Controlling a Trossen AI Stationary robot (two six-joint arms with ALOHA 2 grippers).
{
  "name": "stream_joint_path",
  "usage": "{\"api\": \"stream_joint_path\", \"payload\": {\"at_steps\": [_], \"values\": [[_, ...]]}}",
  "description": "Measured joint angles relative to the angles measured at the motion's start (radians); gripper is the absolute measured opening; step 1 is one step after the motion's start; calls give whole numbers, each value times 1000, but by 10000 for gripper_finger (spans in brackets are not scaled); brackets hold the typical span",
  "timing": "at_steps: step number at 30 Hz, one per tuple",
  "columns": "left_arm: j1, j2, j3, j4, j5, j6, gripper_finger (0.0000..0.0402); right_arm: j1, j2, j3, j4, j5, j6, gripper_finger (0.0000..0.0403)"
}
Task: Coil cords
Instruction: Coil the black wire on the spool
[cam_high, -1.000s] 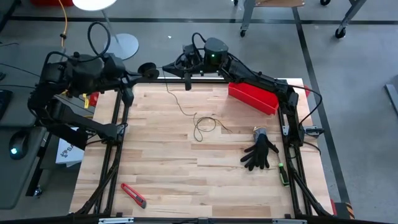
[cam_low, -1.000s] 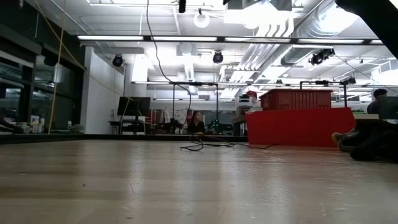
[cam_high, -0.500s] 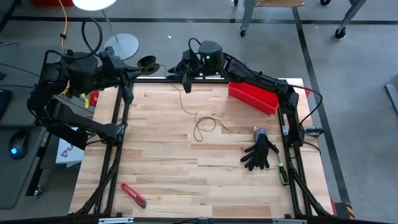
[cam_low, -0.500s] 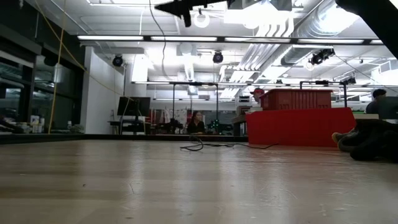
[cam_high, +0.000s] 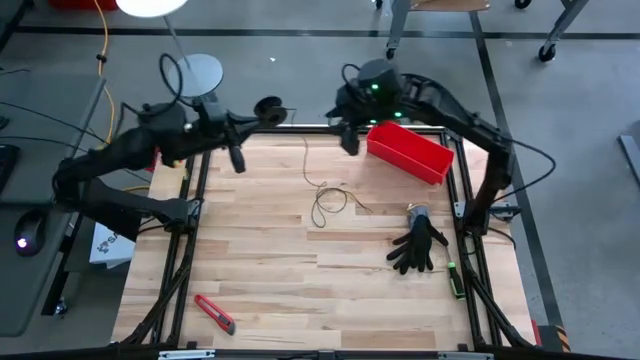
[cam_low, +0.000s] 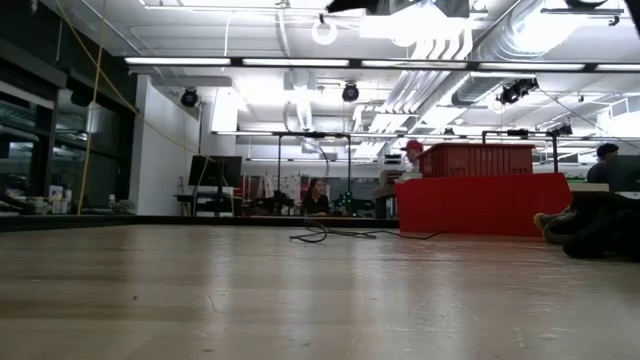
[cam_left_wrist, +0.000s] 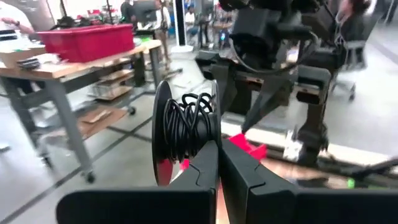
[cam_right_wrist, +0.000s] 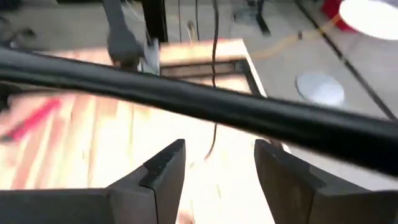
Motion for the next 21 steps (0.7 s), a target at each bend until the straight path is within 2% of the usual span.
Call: {"api": "stream_joint_path", "payload": {"at_steps": [3,7,11,14,17,21], "values": [[29,19,-68,88,73,-27,0,0,-54,-70,-69,20,-5,183],[31,70,-78,112,123,-83,0,0,-181,-321,9,23,40,183],[16,80,-76,212,159,-99,0,7,-317,-667,375,32,176,183],[9,81,-76,243,163,-130,0,29,-378,-840,699,77,302,183],[9,76,-77,281,172,-166,0,57,-381,-909,872,94,357,183],[2,75,-76,321,205,-195,0,103,-343,-897,916,134,350,183]]}}
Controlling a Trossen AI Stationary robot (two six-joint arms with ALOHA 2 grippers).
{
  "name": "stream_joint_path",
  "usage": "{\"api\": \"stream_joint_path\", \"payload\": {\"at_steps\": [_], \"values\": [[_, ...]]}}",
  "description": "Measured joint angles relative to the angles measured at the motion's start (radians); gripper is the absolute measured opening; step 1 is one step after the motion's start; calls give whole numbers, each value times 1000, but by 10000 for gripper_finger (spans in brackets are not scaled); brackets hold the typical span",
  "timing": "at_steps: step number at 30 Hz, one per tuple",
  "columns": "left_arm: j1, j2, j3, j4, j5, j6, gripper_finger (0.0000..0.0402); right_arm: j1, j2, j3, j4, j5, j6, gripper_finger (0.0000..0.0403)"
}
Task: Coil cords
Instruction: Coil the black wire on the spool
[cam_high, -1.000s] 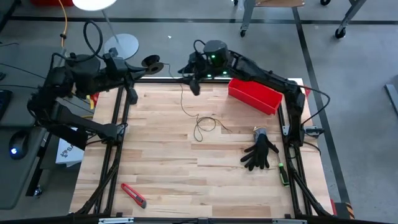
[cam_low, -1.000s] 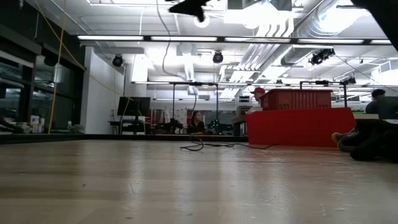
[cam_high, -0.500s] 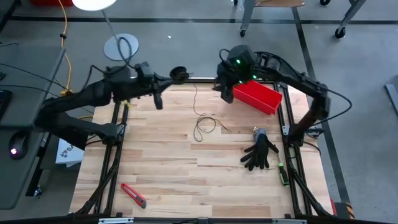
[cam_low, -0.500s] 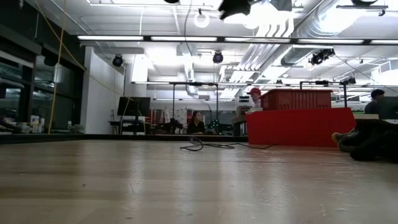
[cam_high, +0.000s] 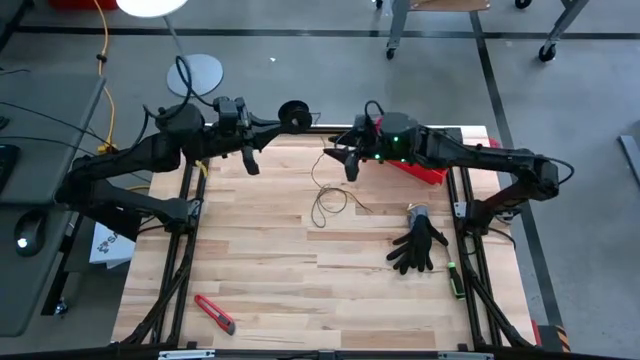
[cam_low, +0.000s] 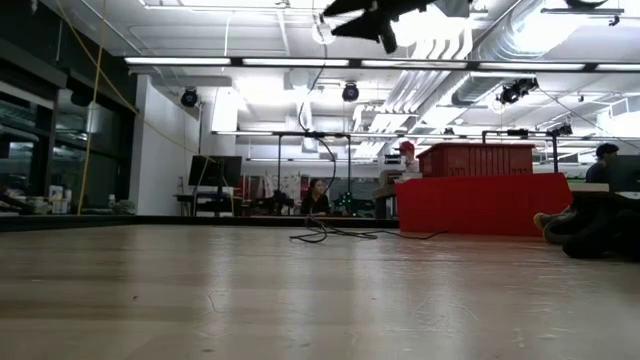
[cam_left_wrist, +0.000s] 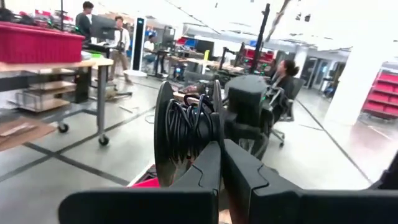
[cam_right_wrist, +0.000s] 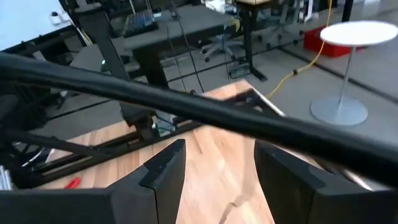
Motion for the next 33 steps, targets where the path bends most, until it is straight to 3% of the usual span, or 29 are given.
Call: {"api": "stream_joint_path", "payload": {"at_steps": [6,12,21,33], "values": [[-21,0,0,26,17,-17,0,23,59,72,-1,105,-60,183],[-45,1,0,29,11,-17,0,25,65,92,-3,110,-63,177],[-58,1,0,31,-17,-16,0,41,66,91,4,102,-67,113],[-58,1,0,31,-17,-25,0,44,66,91,66,112,-58,103]]}}
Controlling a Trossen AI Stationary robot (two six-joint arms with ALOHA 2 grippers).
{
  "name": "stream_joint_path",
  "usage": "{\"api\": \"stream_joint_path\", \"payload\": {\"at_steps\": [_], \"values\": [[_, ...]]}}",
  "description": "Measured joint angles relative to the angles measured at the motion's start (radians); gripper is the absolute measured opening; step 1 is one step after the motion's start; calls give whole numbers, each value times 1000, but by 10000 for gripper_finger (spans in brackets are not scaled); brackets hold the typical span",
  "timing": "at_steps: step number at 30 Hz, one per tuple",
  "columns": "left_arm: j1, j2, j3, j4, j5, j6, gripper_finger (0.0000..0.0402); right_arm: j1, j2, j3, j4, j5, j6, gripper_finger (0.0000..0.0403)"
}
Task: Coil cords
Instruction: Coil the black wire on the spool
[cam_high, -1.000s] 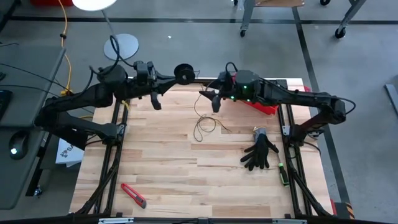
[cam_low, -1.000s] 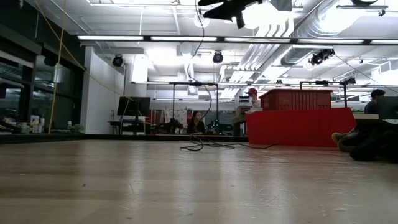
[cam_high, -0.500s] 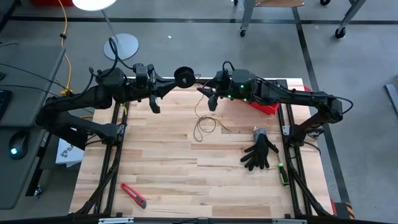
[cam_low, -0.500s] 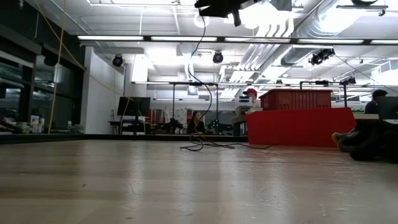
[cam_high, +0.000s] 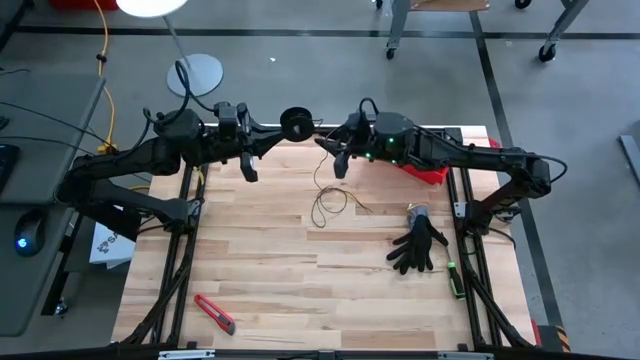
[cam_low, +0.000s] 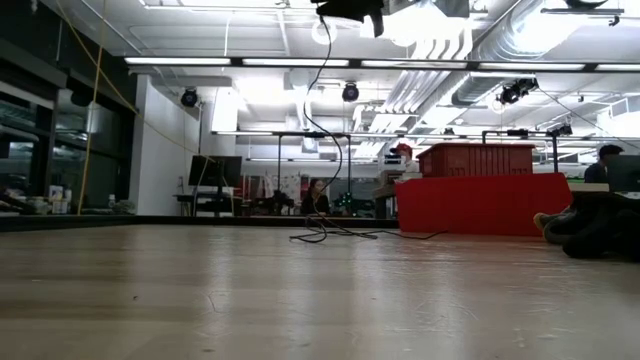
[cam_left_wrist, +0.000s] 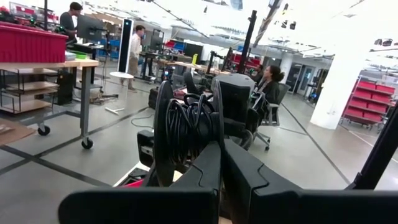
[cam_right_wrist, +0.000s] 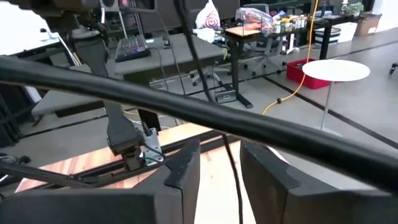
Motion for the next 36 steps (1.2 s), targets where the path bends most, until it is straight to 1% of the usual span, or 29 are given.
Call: {"api": "stream_joint_path", "payload": {"at_steps": [3,6,8,13,20,25,32,36], "values": [[0,0,0,0,-1,0,0,5,0,0,6,11,2,78],[0,0,0,0,-1,-1,0,14,0,0,8,45,18,28],[0,0,0,0,-2,-1,0,20,0,0,19,47,21,8],[2,0,0,5,-39,-16,0,49,7,0,34,51,50,2],[2,0,0,69,-71,-25,0,110,66,0,166,50,86,1],[2,4,0,84,-93,-51,0,130,105,-1,214,44,118,1],[2,59,0,220,-63,-196,0,132,150,-1,380,-7,148,0],[2,97,0,296,-4,-334,0,132,164,-1,436,-8,157,0]]}}
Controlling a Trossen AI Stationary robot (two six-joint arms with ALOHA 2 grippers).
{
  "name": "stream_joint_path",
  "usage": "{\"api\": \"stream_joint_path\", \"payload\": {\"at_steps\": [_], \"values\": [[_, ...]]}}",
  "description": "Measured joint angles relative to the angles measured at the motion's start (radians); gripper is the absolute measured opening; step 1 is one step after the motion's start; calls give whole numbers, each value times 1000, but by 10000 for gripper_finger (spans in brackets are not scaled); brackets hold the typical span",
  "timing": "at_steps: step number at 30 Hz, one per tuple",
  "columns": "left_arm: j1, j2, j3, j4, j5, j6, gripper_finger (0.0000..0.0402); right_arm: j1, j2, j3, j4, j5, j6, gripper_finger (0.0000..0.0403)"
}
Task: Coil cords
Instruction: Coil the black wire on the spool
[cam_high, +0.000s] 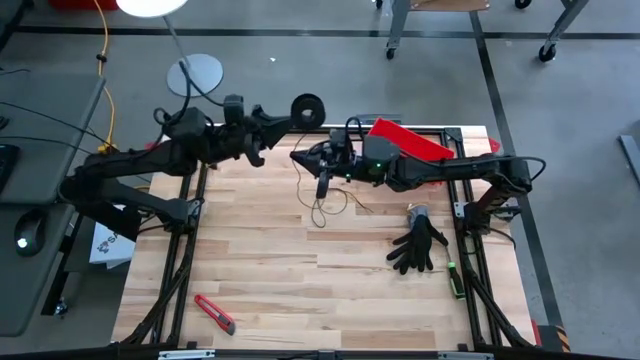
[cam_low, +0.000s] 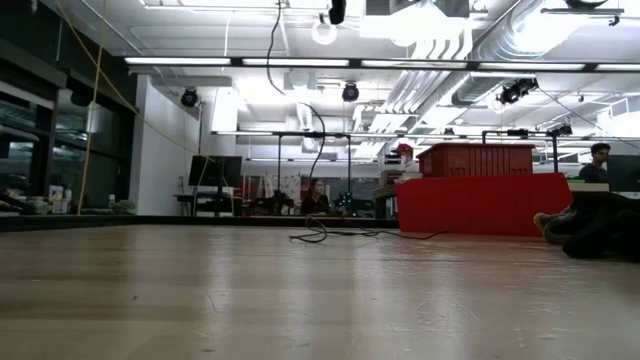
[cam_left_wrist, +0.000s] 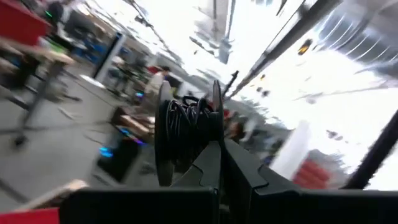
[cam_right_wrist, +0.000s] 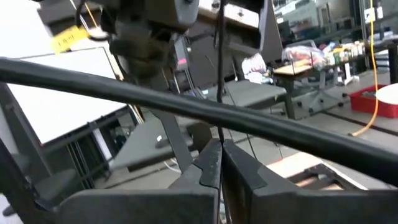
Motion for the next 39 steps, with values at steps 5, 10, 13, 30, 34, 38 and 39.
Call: {"api": "stream_joint_path", "payload": {"at_steps": [5,10,13,30,34,38,39], "values": [[0,36,0,75,42,-200,0,0,2,26,10,0,-24,0],[0,64,0,118,100,-438,0,0,2,72,8,-2,-79,0],[0,73,0,145,115,-513,0,1,2,88,8,-4,-90,0],[79,73,0,141,250,-707,0,6,2,99,82,-37,-90,0],[79,73,0,133,260,-722,0,5,3,99,111,-35,-101,0],[78,73,0,139,247,-787,0,5,11,99,110,-18,-116,0],[77,73,0,143,248,-809,0,5,16,99,117,-1,-116,0]]}}
